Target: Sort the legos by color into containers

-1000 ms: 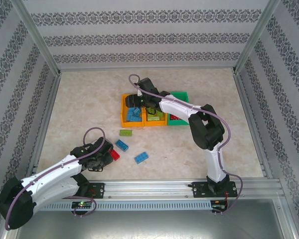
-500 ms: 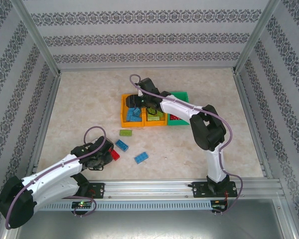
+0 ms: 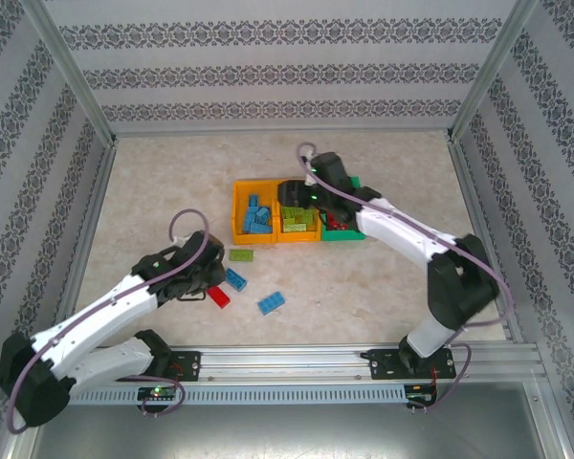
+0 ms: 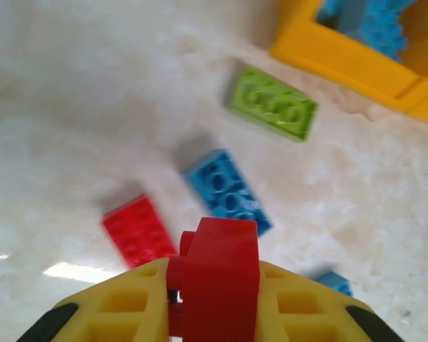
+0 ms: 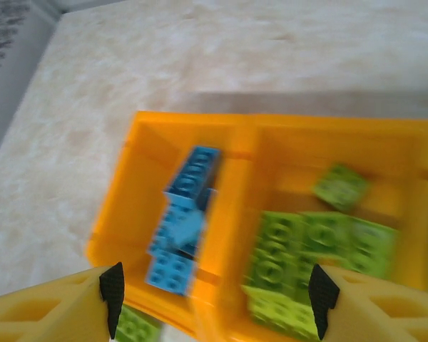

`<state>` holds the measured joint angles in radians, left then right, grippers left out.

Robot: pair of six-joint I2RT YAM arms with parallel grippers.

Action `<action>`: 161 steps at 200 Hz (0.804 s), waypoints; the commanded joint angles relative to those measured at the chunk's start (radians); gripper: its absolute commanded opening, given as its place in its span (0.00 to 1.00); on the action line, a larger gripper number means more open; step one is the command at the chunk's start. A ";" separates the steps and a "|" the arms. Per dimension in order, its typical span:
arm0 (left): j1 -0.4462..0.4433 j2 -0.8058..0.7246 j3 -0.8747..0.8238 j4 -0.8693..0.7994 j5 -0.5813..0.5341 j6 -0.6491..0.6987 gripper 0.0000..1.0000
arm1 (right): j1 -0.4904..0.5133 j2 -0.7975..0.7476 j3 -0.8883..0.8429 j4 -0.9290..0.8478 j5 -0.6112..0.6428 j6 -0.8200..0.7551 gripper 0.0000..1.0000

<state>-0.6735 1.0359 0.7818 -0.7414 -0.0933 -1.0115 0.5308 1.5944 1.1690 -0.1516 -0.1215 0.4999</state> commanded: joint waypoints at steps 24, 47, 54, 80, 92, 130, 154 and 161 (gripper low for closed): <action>-0.079 0.328 0.302 0.185 0.073 0.264 0.16 | -0.167 -0.211 -0.294 -0.039 0.111 0.044 0.72; -0.104 0.514 0.489 0.232 0.115 0.378 0.16 | -0.226 -0.299 -0.421 -0.047 0.112 0.079 0.73; -0.106 0.569 0.546 0.242 0.136 0.409 0.16 | -0.237 -0.321 -0.451 -0.053 0.118 0.088 0.73; -0.106 0.765 0.761 0.264 0.207 0.501 0.16 | -0.253 -0.367 -0.528 -0.076 0.120 0.120 0.73; -0.105 0.849 0.854 0.265 0.241 0.532 0.16 | -0.255 -0.382 -0.554 -0.090 0.123 0.131 0.73; -0.105 1.082 1.130 0.209 0.286 0.601 0.16 | -0.254 -0.456 -0.640 -0.105 0.119 0.173 0.73; -0.098 1.177 1.239 0.199 0.300 0.615 0.16 | -0.253 -0.532 -0.693 -0.107 0.129 0.203 0.73; -0.095 1.200 1.263 0.200 0.305 0.614 0.16 | -0.252 -0.555 -0.705 -0.106 0.129 0.208 0.72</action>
<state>-0.7708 2.1799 1.9537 -0.5125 0.1772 -0.4538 0.2832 1.1072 0.5049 -0.2432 -0.0177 0.6605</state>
